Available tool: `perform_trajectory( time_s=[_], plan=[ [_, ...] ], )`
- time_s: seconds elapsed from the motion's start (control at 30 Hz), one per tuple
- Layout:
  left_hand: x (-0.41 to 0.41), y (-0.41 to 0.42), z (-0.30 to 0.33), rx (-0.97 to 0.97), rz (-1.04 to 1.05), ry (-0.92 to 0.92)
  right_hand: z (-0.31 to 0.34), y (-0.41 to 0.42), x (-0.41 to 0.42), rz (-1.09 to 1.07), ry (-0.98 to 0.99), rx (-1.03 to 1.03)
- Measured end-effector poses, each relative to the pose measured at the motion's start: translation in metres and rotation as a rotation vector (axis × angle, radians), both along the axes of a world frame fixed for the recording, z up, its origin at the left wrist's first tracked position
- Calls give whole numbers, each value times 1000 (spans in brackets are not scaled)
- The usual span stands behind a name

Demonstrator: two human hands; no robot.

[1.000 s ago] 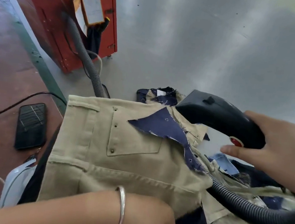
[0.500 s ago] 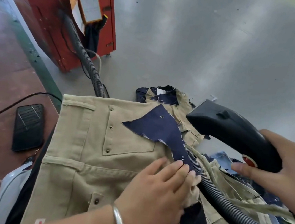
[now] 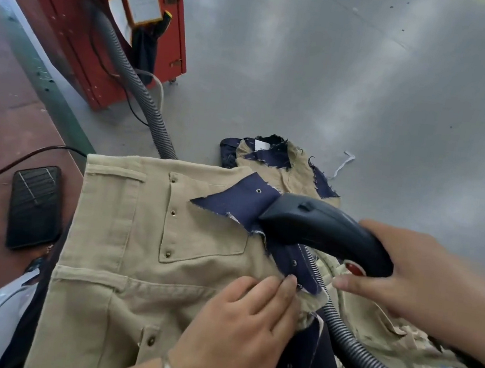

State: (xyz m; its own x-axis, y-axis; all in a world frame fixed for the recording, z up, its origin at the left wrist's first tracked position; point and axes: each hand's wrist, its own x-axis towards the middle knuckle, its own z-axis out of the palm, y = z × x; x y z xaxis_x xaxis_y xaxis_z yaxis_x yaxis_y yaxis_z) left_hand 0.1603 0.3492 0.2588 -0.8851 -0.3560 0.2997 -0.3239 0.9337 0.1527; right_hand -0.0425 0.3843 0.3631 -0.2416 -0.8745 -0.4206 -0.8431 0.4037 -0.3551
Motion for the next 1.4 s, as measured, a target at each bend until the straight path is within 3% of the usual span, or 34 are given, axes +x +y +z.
perform_trajectory(
  time_s=[0.13,0.33,0.57,0.77,0.93,1.23,1.4],
  plan=[
    [-1,-1,-3,29,12,-1,0,-44,-11,4,-127,-23],
    [-2,1,-1,139,32,9,-11,-114,-26,-36,-69,-34],
    [6,-2,1,184,45,39,27,-30,-48,-64,-33,-119],
    [3,-4,-2,160,16,48,9,55,-32,-116,37,-160],
    [0,-4,-5,168,15,48,-1,32,-3,-50,18,-17],
    [0,-6,-1,206,69,49,-19,-69,-6,-17,-61,-181],
    [10,-18,9,208,97,29,-3,-66,-19,-90,-50,-287]
  ],
)
